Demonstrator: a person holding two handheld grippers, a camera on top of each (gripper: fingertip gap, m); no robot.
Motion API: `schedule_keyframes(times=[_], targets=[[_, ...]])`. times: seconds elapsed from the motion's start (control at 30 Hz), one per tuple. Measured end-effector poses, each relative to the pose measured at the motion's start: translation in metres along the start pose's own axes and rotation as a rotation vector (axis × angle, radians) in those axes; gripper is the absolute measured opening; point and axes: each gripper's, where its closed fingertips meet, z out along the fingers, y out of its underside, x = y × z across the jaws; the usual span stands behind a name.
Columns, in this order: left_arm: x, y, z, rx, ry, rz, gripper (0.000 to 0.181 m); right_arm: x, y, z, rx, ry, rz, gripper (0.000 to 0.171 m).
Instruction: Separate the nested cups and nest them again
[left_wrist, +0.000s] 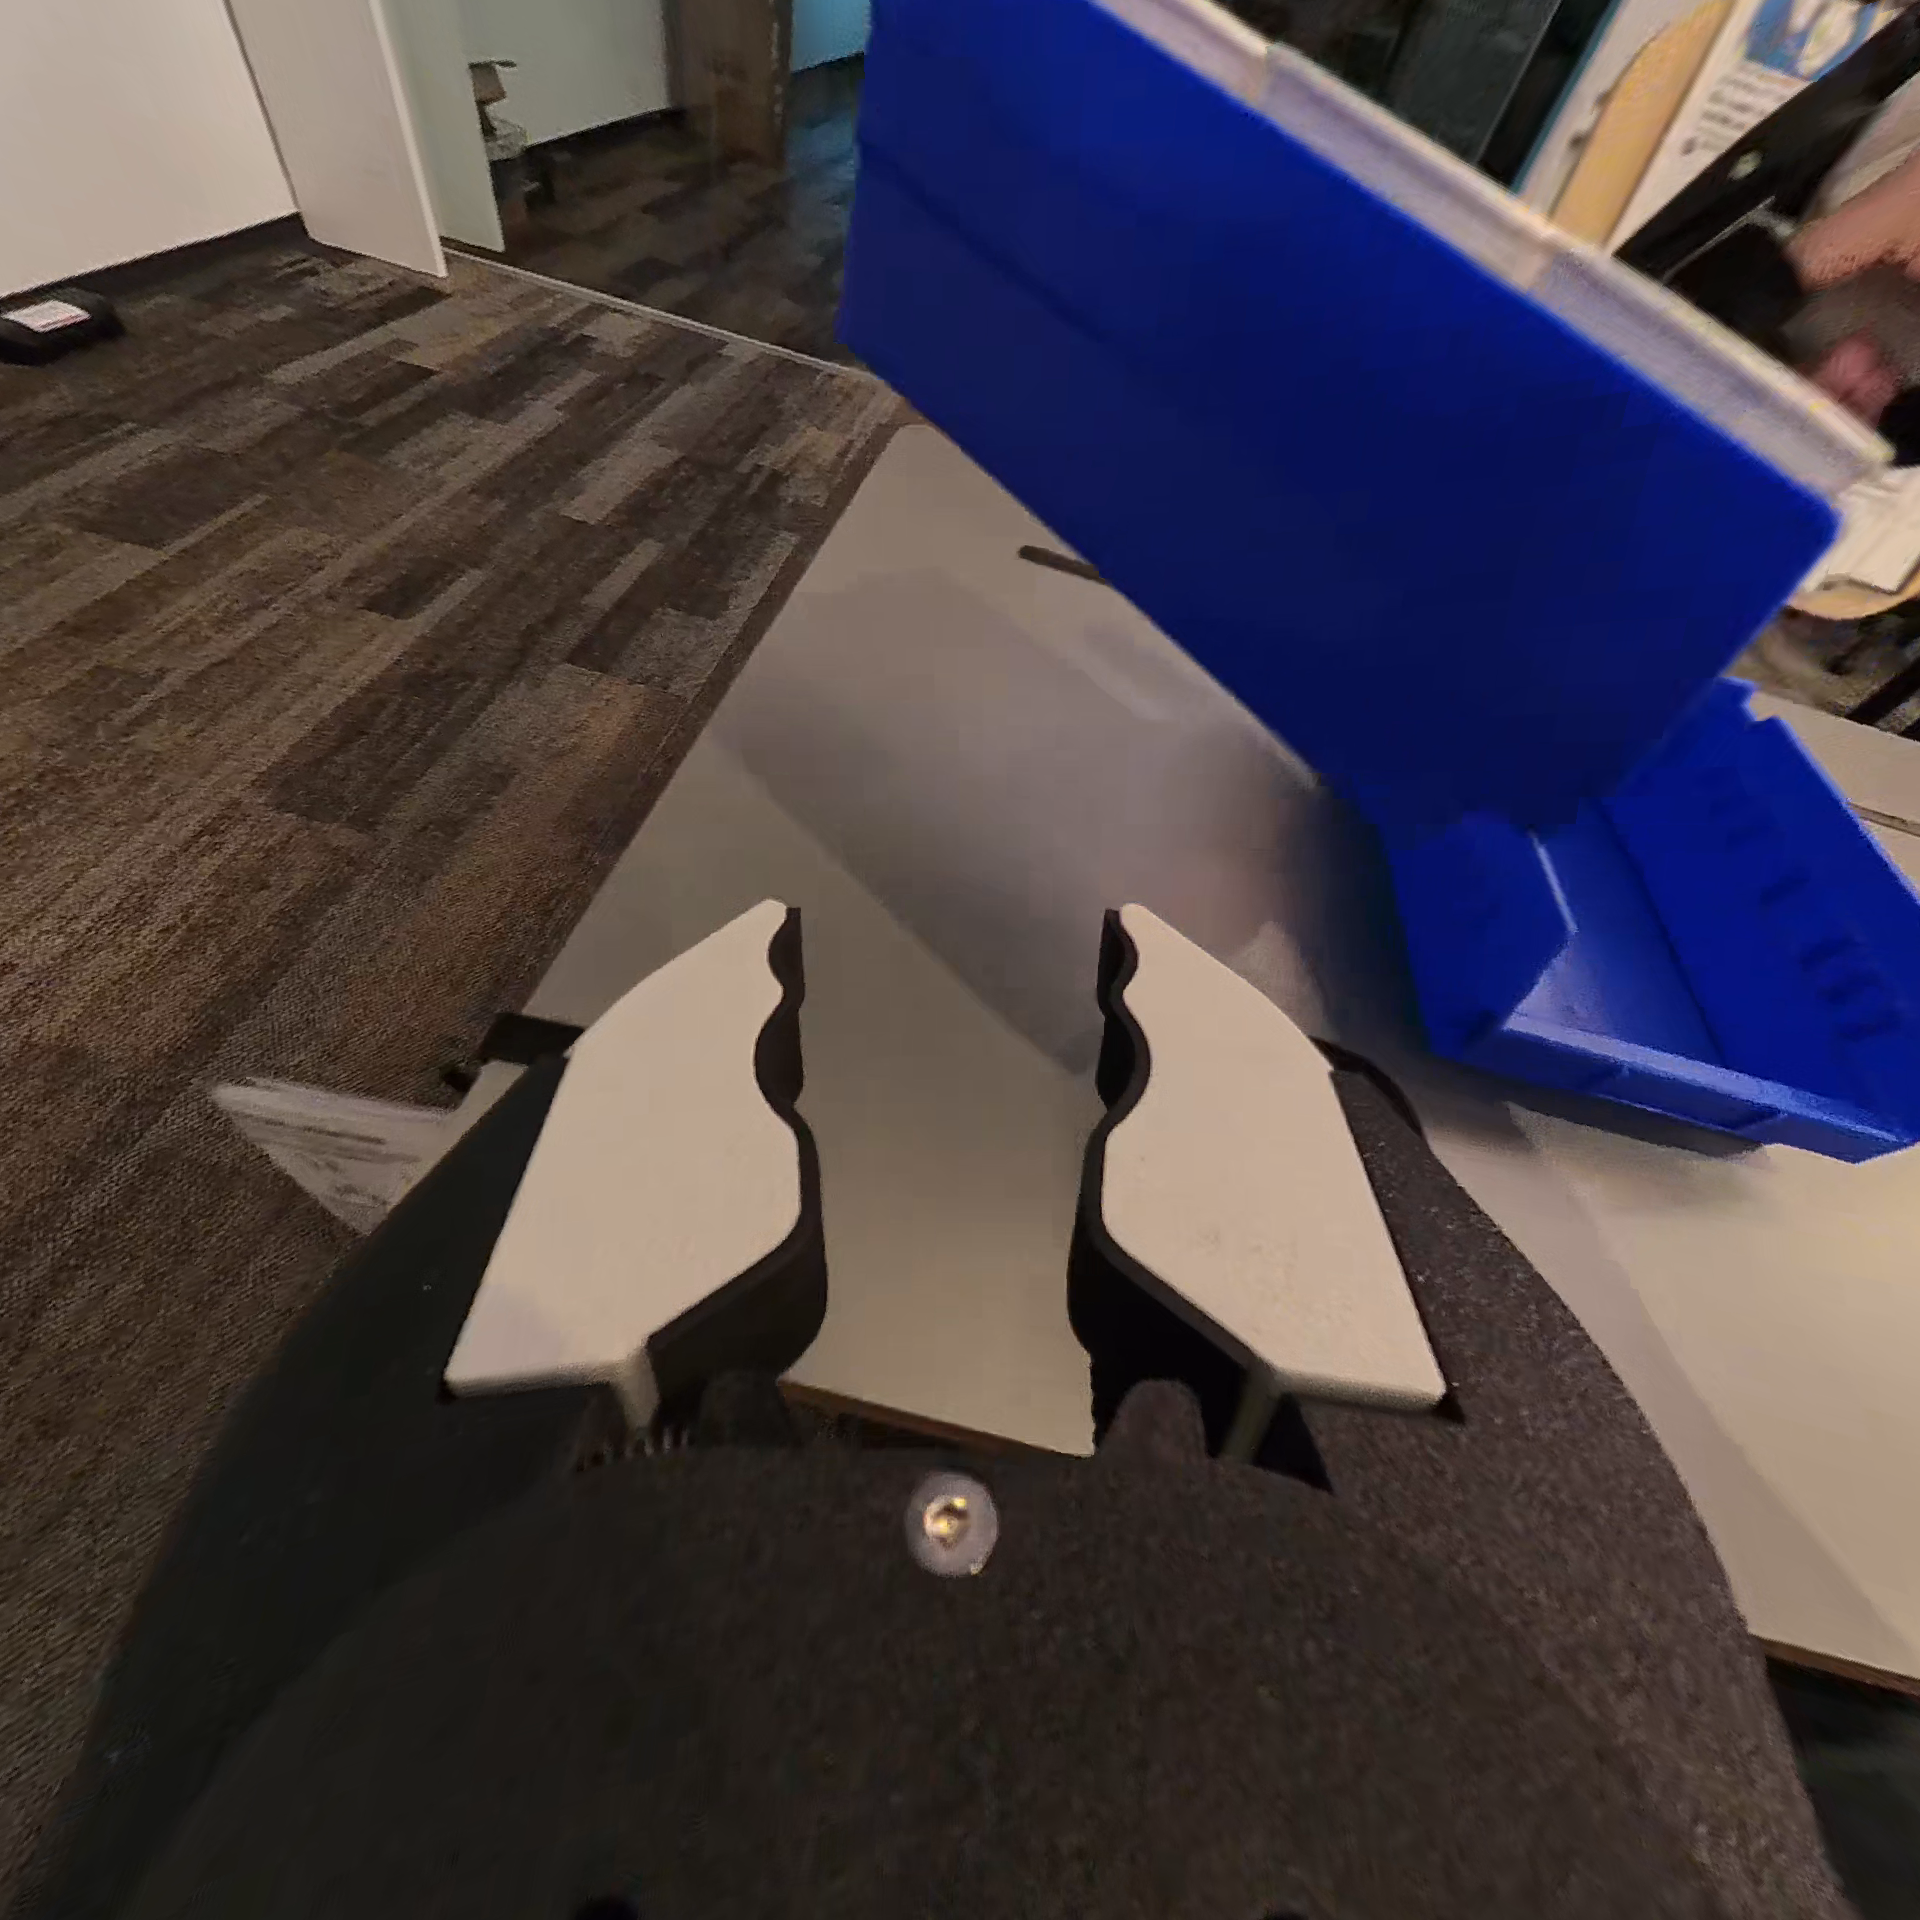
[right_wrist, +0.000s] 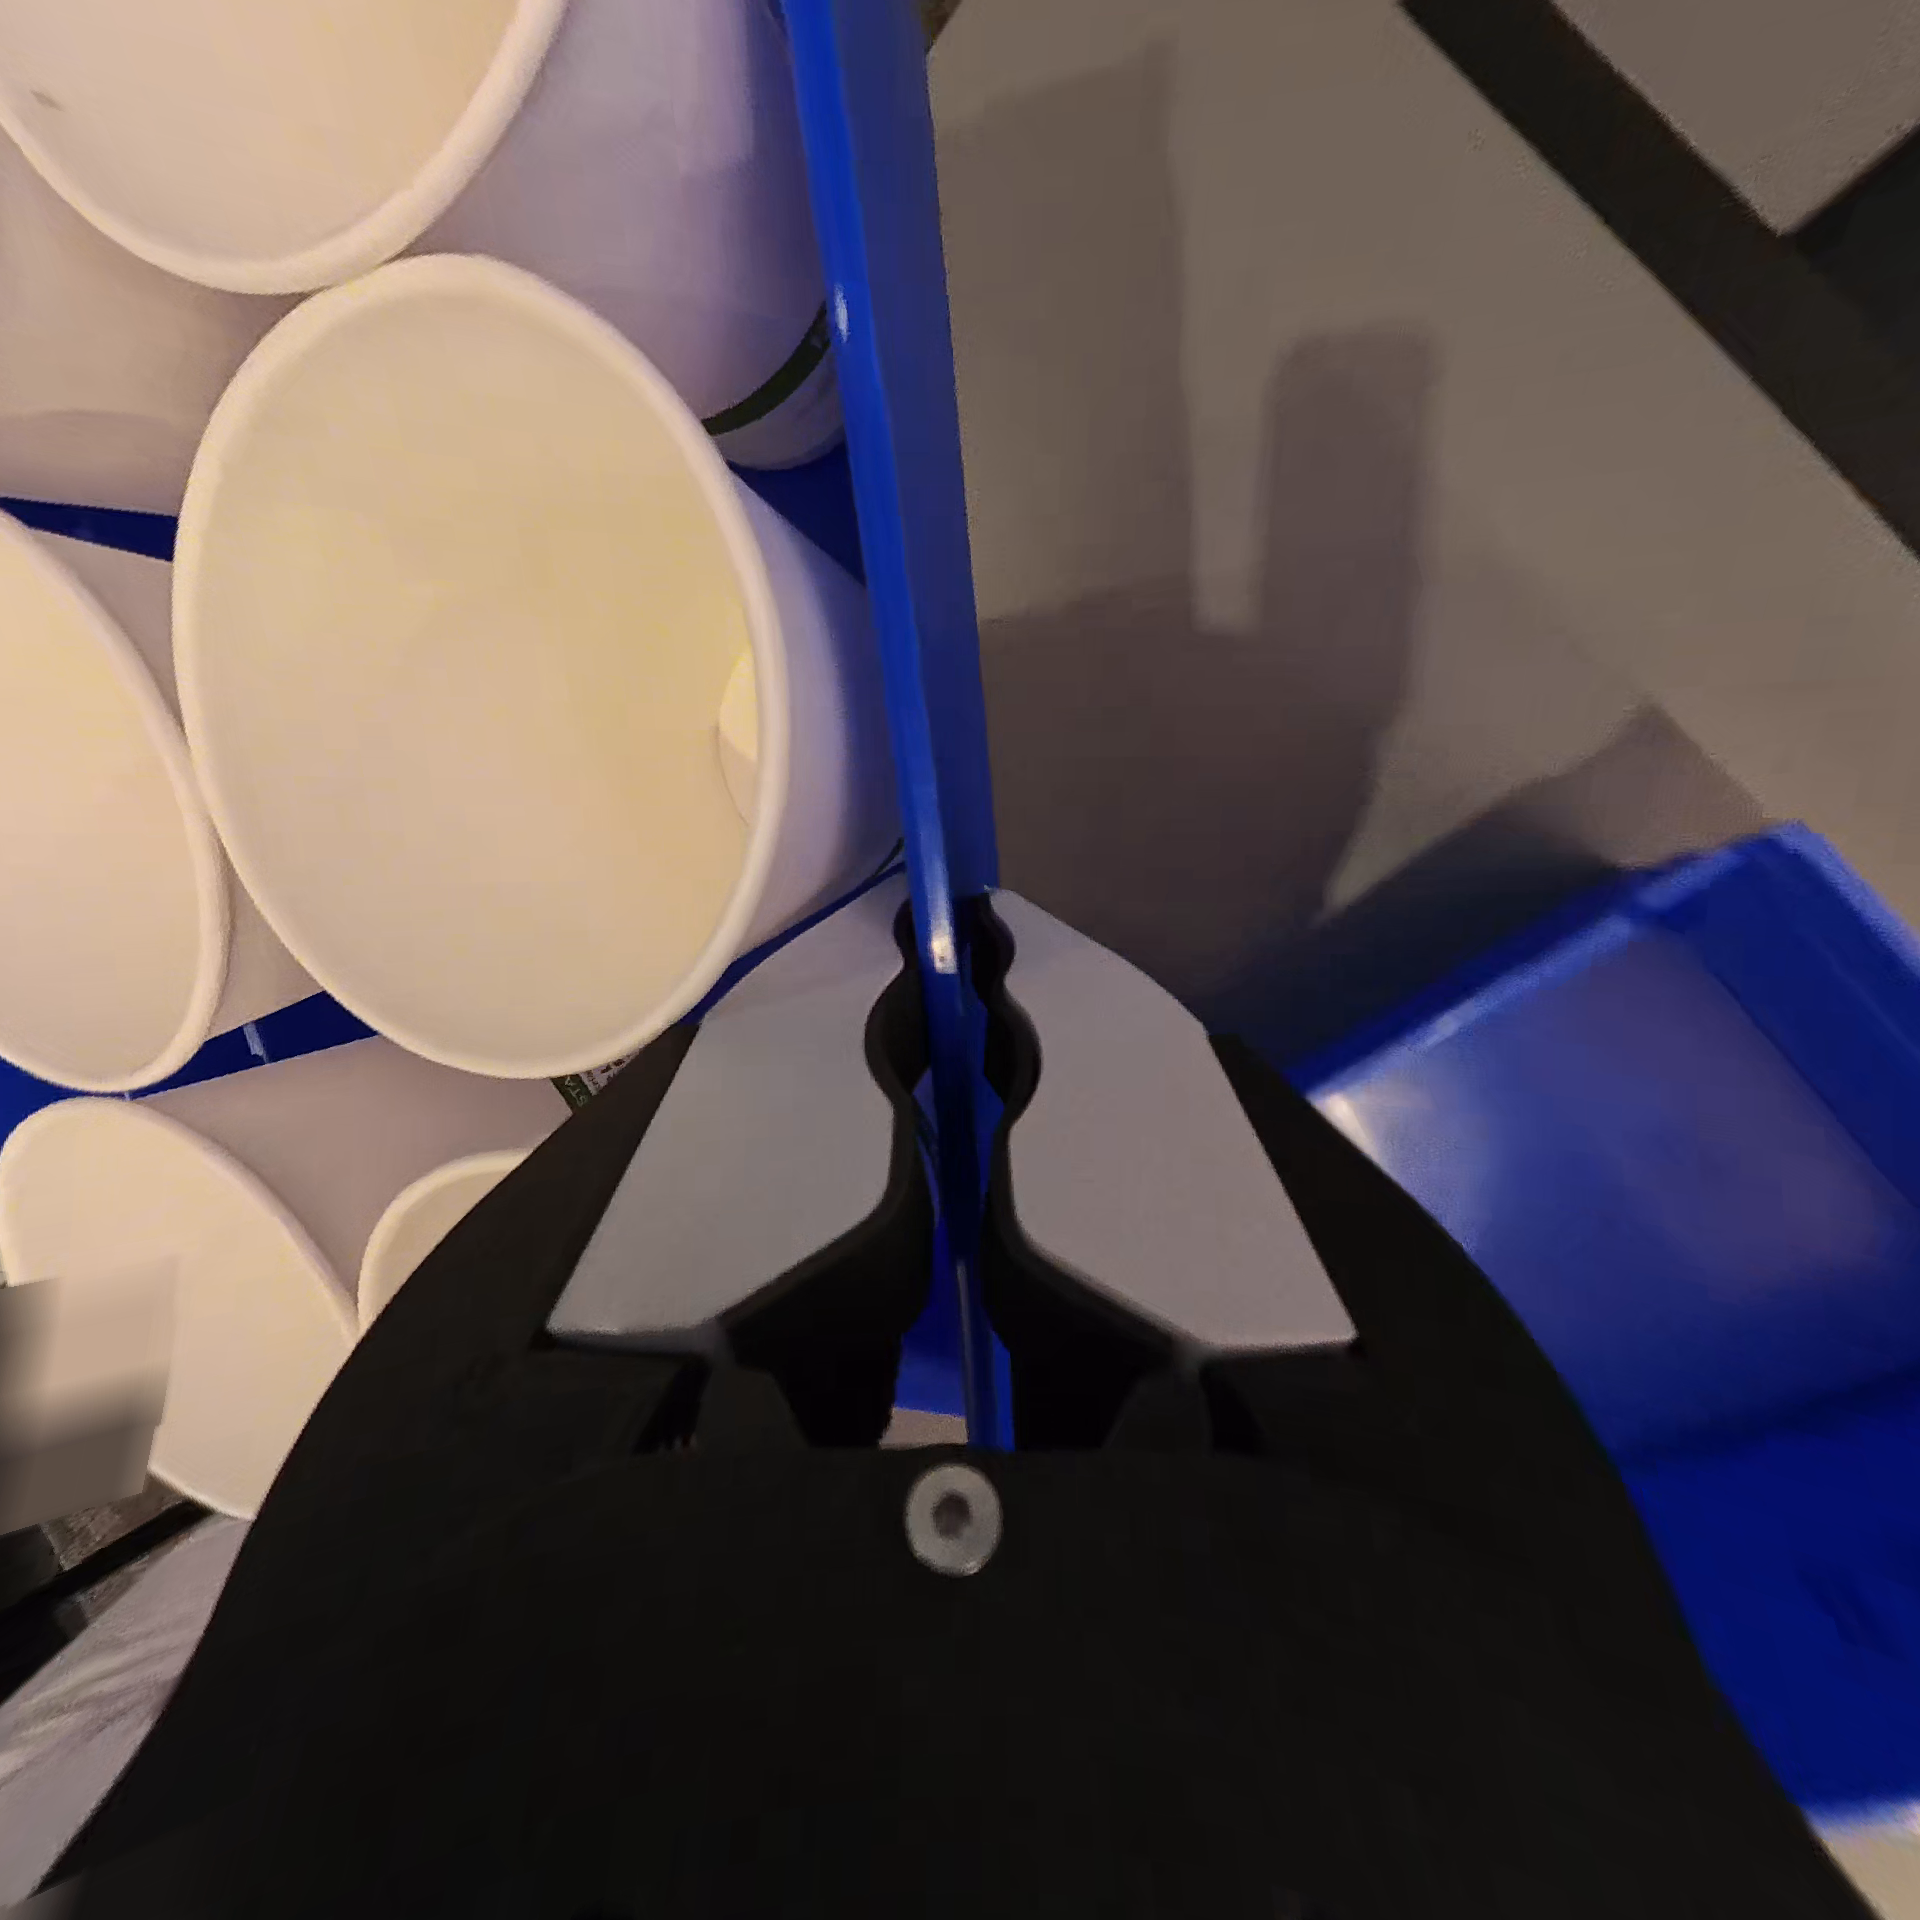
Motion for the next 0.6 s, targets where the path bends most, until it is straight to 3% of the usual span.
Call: schedule_keyframes(times=[0.3,0.6], targets=[[-0.014,0.022,0.008,-0.065,0.004,-0.005,0.056,0.022,0.017,0.112,-0.069,0.091,0.039,0.005],[-0.004,0.032,0.022,-0.098,0.035,0.006,0.056,0.052,0.034,0.135,-0.056,0.127,0.095,0.006]])
